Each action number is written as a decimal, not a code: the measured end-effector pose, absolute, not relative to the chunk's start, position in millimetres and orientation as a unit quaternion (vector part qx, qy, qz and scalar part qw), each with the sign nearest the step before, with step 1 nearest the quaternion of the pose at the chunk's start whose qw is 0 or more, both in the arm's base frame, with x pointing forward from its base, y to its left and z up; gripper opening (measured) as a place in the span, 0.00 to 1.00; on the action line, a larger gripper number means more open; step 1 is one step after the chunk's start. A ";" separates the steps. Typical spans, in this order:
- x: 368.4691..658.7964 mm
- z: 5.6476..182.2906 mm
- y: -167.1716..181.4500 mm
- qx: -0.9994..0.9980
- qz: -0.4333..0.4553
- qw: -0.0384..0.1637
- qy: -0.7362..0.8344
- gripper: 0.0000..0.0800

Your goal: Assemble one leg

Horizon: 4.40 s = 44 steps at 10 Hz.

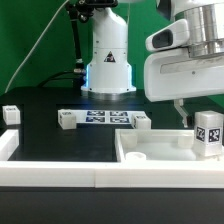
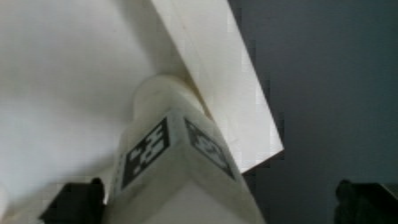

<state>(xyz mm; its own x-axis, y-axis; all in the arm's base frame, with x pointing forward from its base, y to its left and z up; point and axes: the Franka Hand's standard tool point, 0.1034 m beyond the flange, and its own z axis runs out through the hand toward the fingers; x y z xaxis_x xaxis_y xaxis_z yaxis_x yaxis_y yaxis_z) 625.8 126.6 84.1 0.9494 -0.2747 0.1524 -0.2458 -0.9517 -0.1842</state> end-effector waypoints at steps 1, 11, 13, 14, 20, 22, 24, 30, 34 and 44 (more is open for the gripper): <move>626.5 85.5 127.6 -0.989 -0.095 0.070 0.084 0.81; 627.9 85.6 122.8 -0.990 -0.106 0.043 -0.078 0.37; 628.3 85.7 121.1 -0.992 -0.105 0.047 -0.053 0.37; 628.6 85.6 118.5 -0.993 -0.103 0.058 -0.006 0.37; 626.5 83.0 105.7 -0.910 -0.075 0.100 0.395 0.37; 621.0 82.7 107.4 -0.815 -0.056 0.110 0.566 0.38; 618.8 82.7 110.3 -0.763 -0.044 0.110 0.635 0.38; 618.5 82.8 110.1 -0.769 -0.039 0.115 0.628 0.65; 616.0 82.2 121.9 -0.895 -0.055 0.084 0.435 0.81; 624.7 76.6 114.6 -0.997 -0.067 0.021 -0.039 0.81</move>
Offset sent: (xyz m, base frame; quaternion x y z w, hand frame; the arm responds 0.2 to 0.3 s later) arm 0.0008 -0.0121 -0.0007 -0.0374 0.0025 -0.2705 0.9620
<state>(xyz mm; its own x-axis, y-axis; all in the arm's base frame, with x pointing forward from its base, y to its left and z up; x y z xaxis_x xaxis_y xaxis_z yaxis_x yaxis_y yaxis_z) 624.7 114.6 76.6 0.9881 0.0746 0.1348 0.0803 -0.9961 -0.0375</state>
